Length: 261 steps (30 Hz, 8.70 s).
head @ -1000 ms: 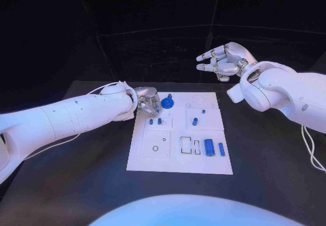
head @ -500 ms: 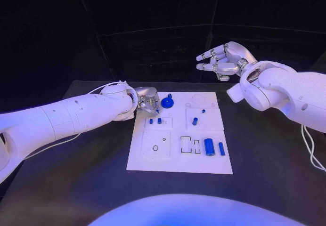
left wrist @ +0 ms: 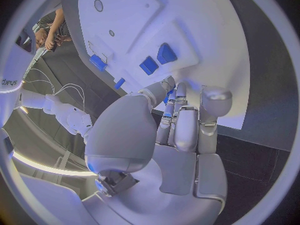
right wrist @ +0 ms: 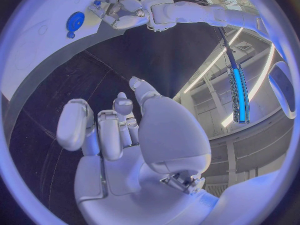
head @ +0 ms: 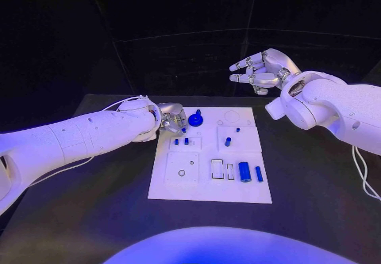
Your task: Assemble the parts on the task board
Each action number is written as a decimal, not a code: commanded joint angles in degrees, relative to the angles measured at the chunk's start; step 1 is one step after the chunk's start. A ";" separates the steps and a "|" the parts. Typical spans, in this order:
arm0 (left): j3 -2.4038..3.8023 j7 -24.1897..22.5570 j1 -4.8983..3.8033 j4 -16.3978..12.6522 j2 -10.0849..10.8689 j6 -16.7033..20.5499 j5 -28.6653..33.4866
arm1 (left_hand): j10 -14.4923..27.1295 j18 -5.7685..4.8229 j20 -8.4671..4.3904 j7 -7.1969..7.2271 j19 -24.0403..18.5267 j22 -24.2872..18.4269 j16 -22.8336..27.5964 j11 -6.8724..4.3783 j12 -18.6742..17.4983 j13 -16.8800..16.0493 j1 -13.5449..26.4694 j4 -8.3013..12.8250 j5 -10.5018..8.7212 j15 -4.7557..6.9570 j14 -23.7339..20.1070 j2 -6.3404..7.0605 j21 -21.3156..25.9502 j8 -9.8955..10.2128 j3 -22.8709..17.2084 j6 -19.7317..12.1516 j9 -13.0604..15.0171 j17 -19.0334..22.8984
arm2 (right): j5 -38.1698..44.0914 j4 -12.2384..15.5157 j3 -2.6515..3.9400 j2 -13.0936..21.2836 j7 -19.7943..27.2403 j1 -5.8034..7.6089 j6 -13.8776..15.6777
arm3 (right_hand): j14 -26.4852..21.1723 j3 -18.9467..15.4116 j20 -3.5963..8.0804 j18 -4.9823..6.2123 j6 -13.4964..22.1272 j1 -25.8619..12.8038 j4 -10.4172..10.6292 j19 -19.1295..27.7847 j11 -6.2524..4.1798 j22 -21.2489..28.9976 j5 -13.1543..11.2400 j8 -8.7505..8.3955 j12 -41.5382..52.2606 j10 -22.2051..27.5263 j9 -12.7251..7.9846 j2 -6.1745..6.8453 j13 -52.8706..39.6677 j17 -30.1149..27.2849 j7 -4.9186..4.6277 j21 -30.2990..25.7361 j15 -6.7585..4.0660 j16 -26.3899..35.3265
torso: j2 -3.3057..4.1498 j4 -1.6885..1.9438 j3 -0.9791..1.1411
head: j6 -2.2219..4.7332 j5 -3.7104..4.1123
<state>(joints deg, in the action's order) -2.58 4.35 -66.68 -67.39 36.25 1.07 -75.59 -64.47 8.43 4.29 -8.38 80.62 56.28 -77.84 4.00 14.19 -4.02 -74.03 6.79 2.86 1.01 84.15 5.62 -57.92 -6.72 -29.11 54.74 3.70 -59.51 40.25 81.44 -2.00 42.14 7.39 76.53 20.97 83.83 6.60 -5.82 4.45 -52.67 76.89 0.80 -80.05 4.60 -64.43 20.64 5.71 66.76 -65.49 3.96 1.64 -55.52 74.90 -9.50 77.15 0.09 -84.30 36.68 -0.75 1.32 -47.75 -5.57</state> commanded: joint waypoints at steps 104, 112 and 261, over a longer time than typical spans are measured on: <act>0.12 -35.56 -0.01 -13.62 11.57 18.19 74.34 | 0.23 2.01 1.37 -1.05 -9.62 -16.23 11.02 0.97 2.13 -1.65 0.06 -0.38 0.57 -1.03 -8.34 -2.08 19.59 -2.23 -0.26 4.90 0.18 20.59 | 57.85 -7.86 -0.22 -6.11 -17.11 -10.56 -15.32 | 2.31 21.87 1.21 2.20 -12.75 3.47 -5.16 0.08 -1.51 11.95 -15.52 1.65 -50.70 -3.29 0.77 3.40 51.10 -7.89 2.09 -9.79 -1.60 11.38 | 0.00 -0.36 -0.30 | 2.80 4.38; 0.12 -35.34 -0.01 -13.27 11.74 18.24 74.35 | 0.41 2.01 1.41 -1.12 -9.75 -16.30 11.31 1.04 2.14 -1.66 0.00 -0.28 0.57 -1.09 -8.63 -1.99 19.73 -2.20 -0.14 4.80 0.17 21.13 | 60.00 -7.12 -0.22 -6.08 -18.02 -10.73 -11.30 | 2.33 22.06 1.46 2.11 -13.38 3.42 -5.53 -0.11 -1.75 11.32 -16.46 1.80 -50.82 -3.97 0.81 3.32 50.99 -7.74 2.30 -9.32 -1.84 11.20 | 0.00 -0.44 -0.26 | 2.83 4.30; 0.12 -32.91 -0.30 -11.02 8.96 17.30 74.73 | 2.29 1.98 1.87 -1.79 -10.32 -16.70 11.62 1.73 2.12 -1.49 0.27 -0.34 0.57 -1.63 -9.48 -1.84 20.49 -1.71 0.61 3.36 0.07 21.83 | 58.63 4.60 -2.19 -12.64 -14.81 -16.92 -7.94 | -0.73 23.04 -0.57 3.79 -3.07 -1.14 -6.27 5.28 2.16 20.75 -13.94 -2.18 -58.34 8.28 -0.30 6.77 51.82 -14.28 -0.81 -15.18 1.08 15.42 | -0.03 -0.19 -0.46 | -0.91 -4.67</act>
<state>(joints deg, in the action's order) -2.50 -28.50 -66.87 -78.41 45.23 19.16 -0.97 -62.62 10.12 6.14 -10.30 70.56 39.67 -65.89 5.81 15.97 -5.56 -73.91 6.51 3.10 -0.42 74.73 3.57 -37.76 -8.67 -28.81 58.53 3.85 -37.62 99.22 86.01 -4.18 29.44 -7.33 59.55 10.70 83.46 29.88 -6.43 7.13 -56.00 75.89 -5.52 -75.10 6.66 -44.10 6.53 3.60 8.41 -57.49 3.58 8.05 -3.62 60.93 -10.29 62.26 1.31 -69.12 36.68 -0.99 0.86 -48.69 -10.25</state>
